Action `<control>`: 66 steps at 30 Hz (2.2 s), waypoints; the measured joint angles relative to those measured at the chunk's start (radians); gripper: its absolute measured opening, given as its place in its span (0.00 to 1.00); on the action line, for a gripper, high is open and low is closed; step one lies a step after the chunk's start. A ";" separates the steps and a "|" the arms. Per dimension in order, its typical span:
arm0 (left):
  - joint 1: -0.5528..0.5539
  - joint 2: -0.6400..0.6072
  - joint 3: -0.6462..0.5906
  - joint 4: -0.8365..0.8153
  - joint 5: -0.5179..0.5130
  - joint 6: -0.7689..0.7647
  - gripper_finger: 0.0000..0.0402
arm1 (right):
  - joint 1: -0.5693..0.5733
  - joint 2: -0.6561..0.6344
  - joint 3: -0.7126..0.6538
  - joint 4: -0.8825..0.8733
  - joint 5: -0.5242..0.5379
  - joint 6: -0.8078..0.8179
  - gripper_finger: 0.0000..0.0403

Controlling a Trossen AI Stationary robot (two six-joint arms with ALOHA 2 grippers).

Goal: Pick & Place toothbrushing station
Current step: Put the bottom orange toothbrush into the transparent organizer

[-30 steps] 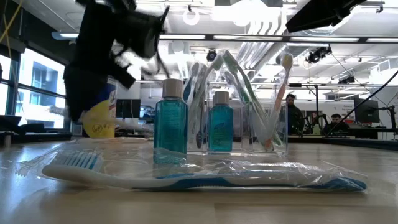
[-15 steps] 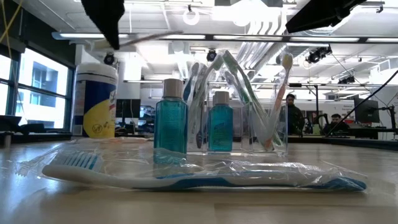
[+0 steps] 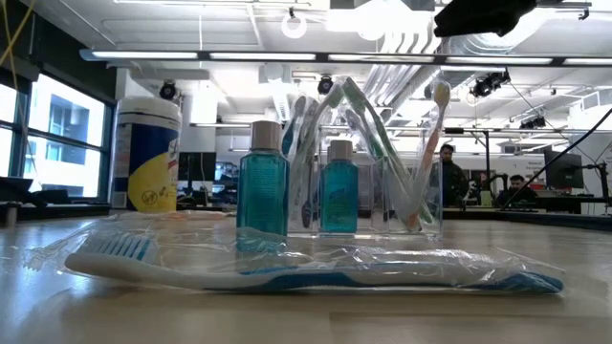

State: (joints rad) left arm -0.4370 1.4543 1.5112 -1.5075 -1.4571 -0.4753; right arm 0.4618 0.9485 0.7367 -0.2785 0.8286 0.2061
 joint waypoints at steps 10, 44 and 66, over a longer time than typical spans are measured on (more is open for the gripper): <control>-0.041 0.059 -0.001 0.181 -0.117 0.540 0.01 | 0.000 -0.001 0.000 0.259 -0.129 0.034 0.55; -0.030 0.276 -0.001 1.562 0.406 2.358 0.01 | -0.281 0.172 0.000 0.588 -0.956 0.241 0.55; 0.039 0.284 -0.001 1.564 0.484 2.337 0.02 | -0.279 0.183 0.000 0.622 -1.047 0.244 0.53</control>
State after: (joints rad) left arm -0.3983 1.7382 1.5105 0.0570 -0.9734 1.8618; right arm 0.1829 1.1316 0.7370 0.3432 -0.2180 0.4499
